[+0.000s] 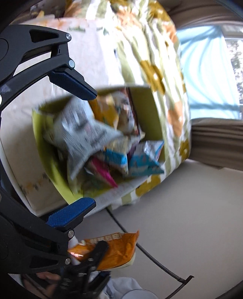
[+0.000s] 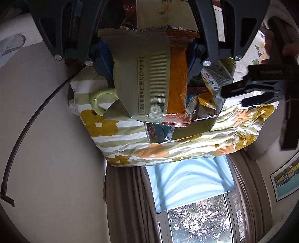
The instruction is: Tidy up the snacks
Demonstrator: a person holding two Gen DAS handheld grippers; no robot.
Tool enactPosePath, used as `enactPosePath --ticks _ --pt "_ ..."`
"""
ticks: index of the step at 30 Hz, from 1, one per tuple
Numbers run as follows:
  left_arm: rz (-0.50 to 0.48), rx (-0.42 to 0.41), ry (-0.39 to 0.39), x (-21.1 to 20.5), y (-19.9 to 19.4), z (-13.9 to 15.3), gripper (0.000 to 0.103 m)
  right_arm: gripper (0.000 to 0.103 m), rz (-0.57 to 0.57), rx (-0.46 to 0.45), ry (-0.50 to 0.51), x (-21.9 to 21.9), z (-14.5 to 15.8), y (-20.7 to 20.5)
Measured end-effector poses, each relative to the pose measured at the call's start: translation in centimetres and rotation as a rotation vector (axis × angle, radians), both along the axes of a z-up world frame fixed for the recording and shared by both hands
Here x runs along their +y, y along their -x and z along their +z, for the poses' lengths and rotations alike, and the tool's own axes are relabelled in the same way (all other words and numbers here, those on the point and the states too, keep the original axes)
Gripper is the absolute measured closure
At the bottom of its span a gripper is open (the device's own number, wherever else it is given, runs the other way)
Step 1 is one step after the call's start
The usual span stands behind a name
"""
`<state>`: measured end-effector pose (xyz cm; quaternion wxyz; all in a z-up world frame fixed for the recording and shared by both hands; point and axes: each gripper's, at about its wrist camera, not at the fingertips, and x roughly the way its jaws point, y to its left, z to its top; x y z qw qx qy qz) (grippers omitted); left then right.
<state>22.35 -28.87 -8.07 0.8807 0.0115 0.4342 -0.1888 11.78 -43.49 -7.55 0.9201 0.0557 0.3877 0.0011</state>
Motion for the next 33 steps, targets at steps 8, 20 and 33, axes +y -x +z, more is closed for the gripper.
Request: enactPosePath --ticks 8,20,33 --pt "0.124 -0.05 0.022 5.5 1.9 1.1 0.0 0.042 0.083 0.018 -0.031 2.0 -0.3 -2.5" --pt "0.288 -0.076 -0.021 9.6 4.3 1.5 0.0 0.03 0.176 0.08 -0.064 4.2 -2.7 -8.4" --pt "0.258 -0.067 -0.045 13.2 7.7 1.1 0.0 0.011 0.107 0.085 0.049 7.4 -2.0 -1.2"
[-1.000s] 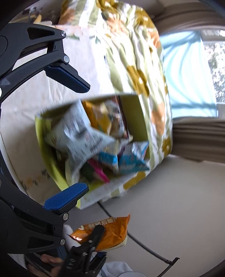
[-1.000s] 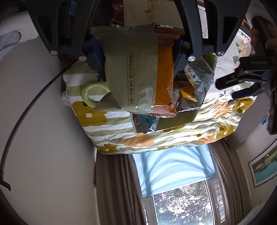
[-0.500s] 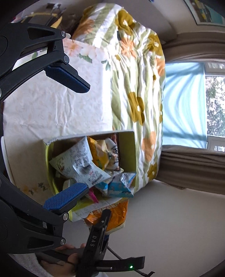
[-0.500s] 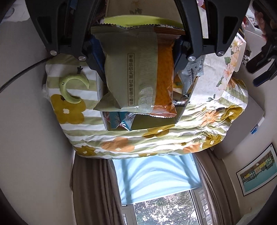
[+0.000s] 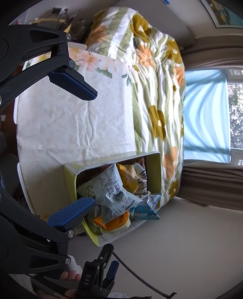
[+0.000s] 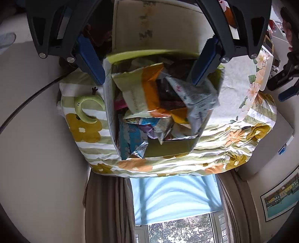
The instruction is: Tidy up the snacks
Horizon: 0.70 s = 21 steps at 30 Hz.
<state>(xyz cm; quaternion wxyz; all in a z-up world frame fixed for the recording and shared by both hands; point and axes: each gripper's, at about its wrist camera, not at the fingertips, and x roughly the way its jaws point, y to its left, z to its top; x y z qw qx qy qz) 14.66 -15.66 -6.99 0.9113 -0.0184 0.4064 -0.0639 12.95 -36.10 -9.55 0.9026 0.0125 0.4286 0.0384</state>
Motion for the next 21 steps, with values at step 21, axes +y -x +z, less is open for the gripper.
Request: enactPosePath --ticks 21 --pt "0.077 -0.247 -0.053 9.5 10.9 9.0 0.0 0.011 -0.034 -0.283 0.05 12.4 9.1 11.7"
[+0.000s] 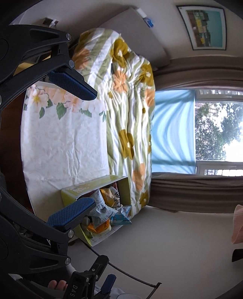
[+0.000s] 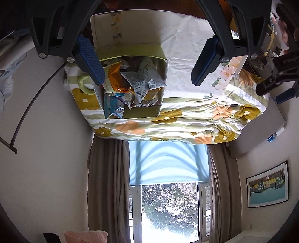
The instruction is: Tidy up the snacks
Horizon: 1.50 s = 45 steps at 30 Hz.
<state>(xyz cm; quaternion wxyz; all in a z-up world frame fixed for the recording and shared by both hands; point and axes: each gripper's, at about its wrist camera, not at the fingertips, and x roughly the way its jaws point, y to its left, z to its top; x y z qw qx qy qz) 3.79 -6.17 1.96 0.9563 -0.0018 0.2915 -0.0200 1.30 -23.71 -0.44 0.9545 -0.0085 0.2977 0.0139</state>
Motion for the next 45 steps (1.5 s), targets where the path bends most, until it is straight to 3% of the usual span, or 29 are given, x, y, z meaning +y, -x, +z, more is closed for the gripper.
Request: enactPosePath --ticks 45 --pt "-0.003 0.012 -0.013 0.0 0.4 -0.3 0.0 0.011 -0.012 -0.005 -0.006 0.5 -0.5 0.8"
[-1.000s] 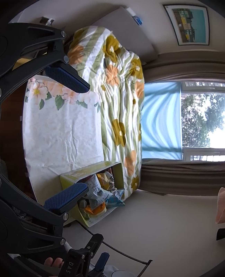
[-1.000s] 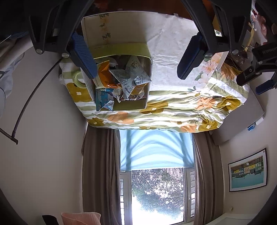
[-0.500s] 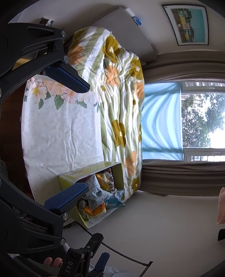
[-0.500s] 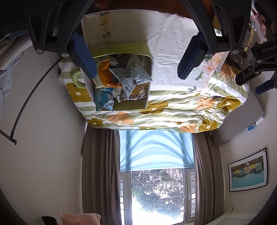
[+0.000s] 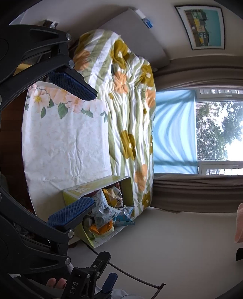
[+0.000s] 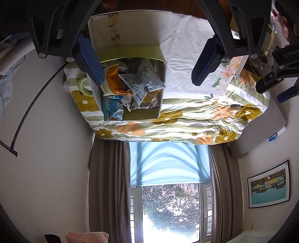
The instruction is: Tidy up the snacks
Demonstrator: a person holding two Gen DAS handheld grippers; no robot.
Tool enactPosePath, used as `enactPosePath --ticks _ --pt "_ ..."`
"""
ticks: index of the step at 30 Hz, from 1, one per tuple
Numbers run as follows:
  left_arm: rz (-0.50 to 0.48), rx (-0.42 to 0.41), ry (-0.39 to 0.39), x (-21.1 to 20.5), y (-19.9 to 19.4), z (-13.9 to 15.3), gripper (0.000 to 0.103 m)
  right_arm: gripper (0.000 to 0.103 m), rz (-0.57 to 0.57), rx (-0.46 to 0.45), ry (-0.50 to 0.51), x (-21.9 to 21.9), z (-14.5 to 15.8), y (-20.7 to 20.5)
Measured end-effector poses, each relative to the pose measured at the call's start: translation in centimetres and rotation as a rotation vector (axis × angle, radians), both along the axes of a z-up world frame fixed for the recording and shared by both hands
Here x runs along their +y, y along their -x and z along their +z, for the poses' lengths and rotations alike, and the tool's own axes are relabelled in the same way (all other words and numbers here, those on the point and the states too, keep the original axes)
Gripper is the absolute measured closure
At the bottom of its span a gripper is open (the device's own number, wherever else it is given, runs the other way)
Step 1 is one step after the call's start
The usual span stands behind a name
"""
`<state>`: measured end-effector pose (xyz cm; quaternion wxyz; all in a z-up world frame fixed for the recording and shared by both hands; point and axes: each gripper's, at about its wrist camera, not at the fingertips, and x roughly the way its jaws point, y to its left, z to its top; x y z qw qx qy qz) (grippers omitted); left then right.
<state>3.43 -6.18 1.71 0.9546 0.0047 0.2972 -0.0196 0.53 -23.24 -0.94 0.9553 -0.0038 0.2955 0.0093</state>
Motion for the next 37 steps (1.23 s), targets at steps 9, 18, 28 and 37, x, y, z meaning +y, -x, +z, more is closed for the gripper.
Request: enactPosePath --ticks 9,18,28,37 --pt "0.001 0.001 0.006 0.53 -0.21 0.09 0.0 0.011 -0.001 -0.001 -0.002 -0.25 -0.13 -0.19" --pt "0.003 0.003 0.011 0.57 -0.17 0.1 0.0 0.011 -0.001 -0.001 -0.005 -0.36 -0.09 -0.26" --pt "0.041 -0.041 -0.034 0.09 0.45 0.55 0.0 0.011 -0.005 -0.002 -0.006 -0.5 -0.13 -0.36" --pt "0.002 -0.053 0.023 0.36 0.67 0.61 0.0 0.011 -0.006 -0.003 -0.008 -0.67 -0.1 -0.37"
